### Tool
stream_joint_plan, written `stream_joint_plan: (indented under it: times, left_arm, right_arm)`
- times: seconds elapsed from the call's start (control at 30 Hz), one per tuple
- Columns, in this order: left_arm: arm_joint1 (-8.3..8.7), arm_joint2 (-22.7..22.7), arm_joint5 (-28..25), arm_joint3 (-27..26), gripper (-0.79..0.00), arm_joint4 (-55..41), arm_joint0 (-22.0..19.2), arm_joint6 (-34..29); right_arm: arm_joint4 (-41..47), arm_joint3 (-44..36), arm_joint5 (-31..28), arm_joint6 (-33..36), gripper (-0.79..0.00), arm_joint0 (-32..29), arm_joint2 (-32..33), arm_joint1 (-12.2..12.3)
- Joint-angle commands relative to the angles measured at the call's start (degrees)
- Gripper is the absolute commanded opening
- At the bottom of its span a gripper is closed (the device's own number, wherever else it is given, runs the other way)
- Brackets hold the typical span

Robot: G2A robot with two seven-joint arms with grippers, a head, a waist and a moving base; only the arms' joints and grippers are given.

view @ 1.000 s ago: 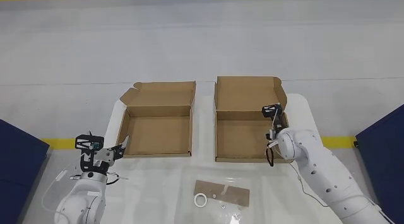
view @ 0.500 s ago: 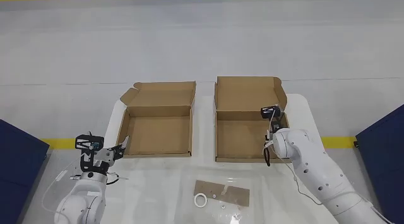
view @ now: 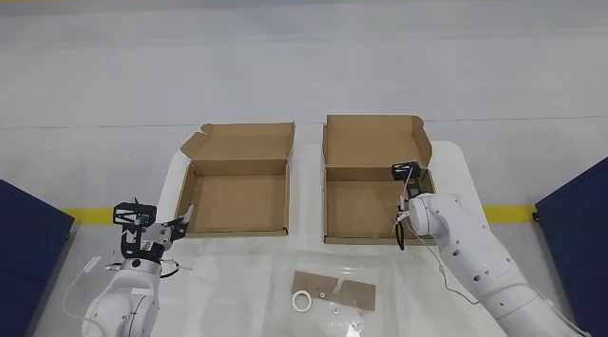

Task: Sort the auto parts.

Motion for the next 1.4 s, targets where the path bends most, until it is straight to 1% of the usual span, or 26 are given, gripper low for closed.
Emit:
stream_joint_plan:
  times: [0.0, 0.37, 0.4, 0.43, 0.5, 0.57, 0.83, 0.9, 1.0, 1.07, 1.13, 1.17, 1.2, 1.27, 1.3, 1.33, 1.37]
  left_arm:
    - [0.0, 0.0, 0.0, 0.0, 0.0, 0.0, 0.0, 0.0]
    - [0.0, 0.0, 0.0, 0.0, 0.0, 0.0, 0.0, 0.0]
    - [0.0, 0.0, 0.0, 0.0, 0.0, 0.0, 0.0, 0.0]
    - [0.0, 0.0, 0.0, 0.0, 0.0, 0.0, 0.0, 0.0]
    - [0.0, 0.0, 0.0, 0.0, 0.0, 0.0, 0.0, 0.0]
    - [0.0, 0.0, 0.0, 0.0, 0.0, 0.0, 0.0, 0.0]
    - [0.0, 0.0, 0.0, 0.0, 0.0, 0.0, 0.0, 0.0]
    - [0.0, 0.0, 0.0, 0.0, 0.0, 0.0, 0.0, 0.0]
    - [0.0, 0.0, 0.0, 0.0, 0.0, 0.0, 0.0, 0.0]
    - [0.0, 0.0, 0.0, 0.0, 0.0, 0.0, 0.0, 0.0]
    - [0.0, 0.0, 0.0, 0.0, 0.0, 0.0, 0.0, 0.0]
    - [0.0, 0.0, 0.0, 0.0, 0.0, 0.0, 0.0, 0.0]
    - [0.0, 0.0, 0.0, 0.0, 0.0, 0.0, 0.0, 0.0]
    - [0.0, 0.0, 0.0, 0.0, 0.0, 0.0, 0.0, 0.0]
    - [0.0, 0.0, 0.0, 0.0, 0.0, 0.0, 0.0, 0.0]
    - [0.0, 0.0, 0.0, 0.0, 0.0, 0.0, 0.0, 0.0]
    - [0.0, 0.0, 0.0, 0.0, 0.0, 0.0, 0.0, 0.0]
  right_arm:
    - [0.2, 0.6, -0.1, -0.1, -0.785, 0.2, -0.1, -0.2]
    - [-0.3, 2.6, -0.5, -0.4, -0.785, 1.1, -0.2, -1.2]
    - [-0.3, 2.6, -0.5, -0.4, -0.742, 1.1, -0.1, -1.3]
    - [-0.5, 2.7, -0.5, -0.5, -0.723, 1.1, -0.1, -1.4]
    - [-0.7, 2.8, -0.6, -0.4, -0.659, 1.1, 0.0, -1.5]
    - [-0.9, 2.8, -0.6, -0.5, -0.622, 1.0, 0.2, -1.6]
    - [-1.7, 2.7, -0.9, -0.3, -0.533, 1.1, 0.5, -2.1]
    - [-2.0, 2.6, -0.9, -0.2, -0.533, 1.1, 0.7, -2.2]
    - [-2.4, 2.4, -1.0, -0.1, -0.508, 1.0, 0.9, -2.3]
    - [-2.9, 1.9, -1.0, 0.1, -0.465, 0.9, 1.2, -2.4]
    - [-3.6, 1.2, -1.0, 0.4, -0.4, 0.7, 1.4, -2.4]
    - [-4.1, 0.4, -0.9, 0.7, -0.228, 0.5, 1.6, -2.4]
    - [-4.4, 0.0, -0.8, 0.8, -0.166, 0.3, 1.8, -2.4]
    - [-5.3, -2.0, -0.9, 1.4, -0.086, -0.5, 2.5, -2.2]
    - [-5.6, -3.1, -1.0, 1.8, -0.031, -0.9, 2.9, -2.2]
    - [-5.9, -4.2, -1.1, 2.3, 0.0, -1.5, 3.4, -2.0]
    - [-6.2, -5.5, -1.4, 2.7, 0.0, -2.0, 3.9, -1.9]
